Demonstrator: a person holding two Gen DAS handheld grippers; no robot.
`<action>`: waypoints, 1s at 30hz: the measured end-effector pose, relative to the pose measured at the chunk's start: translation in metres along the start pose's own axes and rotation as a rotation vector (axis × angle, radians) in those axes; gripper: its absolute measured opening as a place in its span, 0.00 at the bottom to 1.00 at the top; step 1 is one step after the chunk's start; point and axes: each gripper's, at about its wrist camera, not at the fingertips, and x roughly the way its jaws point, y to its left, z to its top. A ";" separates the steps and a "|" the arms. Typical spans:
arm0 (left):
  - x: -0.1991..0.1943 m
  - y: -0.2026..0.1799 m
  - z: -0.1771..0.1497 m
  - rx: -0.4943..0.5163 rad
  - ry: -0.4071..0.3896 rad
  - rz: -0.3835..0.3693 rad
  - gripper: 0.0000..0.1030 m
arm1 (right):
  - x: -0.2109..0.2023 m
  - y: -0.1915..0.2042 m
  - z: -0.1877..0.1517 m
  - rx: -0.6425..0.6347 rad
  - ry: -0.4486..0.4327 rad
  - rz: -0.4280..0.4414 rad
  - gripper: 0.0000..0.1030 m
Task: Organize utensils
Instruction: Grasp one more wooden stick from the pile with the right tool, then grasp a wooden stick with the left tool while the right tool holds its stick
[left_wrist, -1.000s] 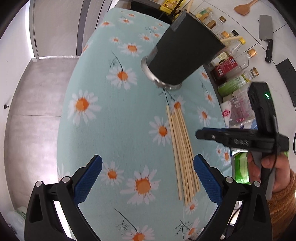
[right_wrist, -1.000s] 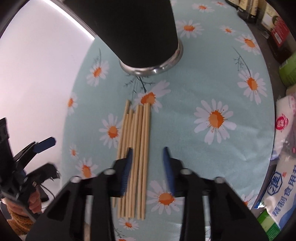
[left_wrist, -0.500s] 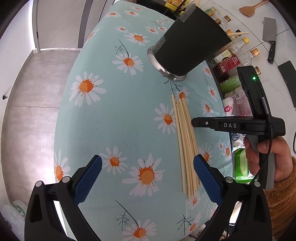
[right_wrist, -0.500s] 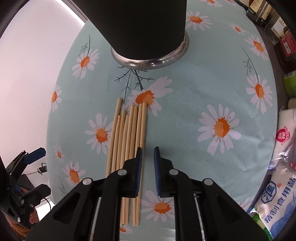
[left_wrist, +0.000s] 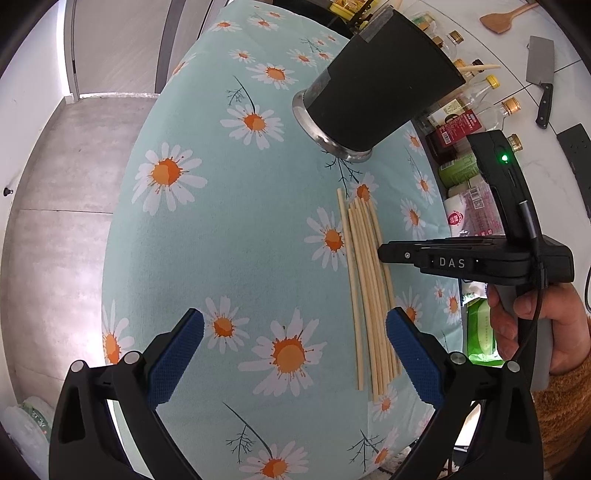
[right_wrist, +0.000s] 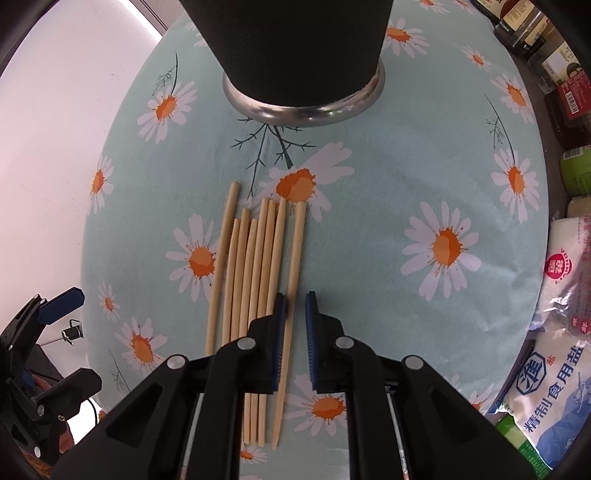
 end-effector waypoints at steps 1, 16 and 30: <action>0.000 0.000 0.000 -0.004 -0.001 -0.003 0.93 | 0.001 0.001 0.000 0.001 0.002 -0.012 0.06; 0.017 -0.016 0.015 -0.047 0.074 0.046 0.93 | -0.014 -0.038 0.001 0.042 0.013 0.111 0.05; 0.070 -0.054 0.040 -0.014 0.236 0.203 0.67 | -0.048 -0.099 -0.030 0.122 -0.074 0.322 0.05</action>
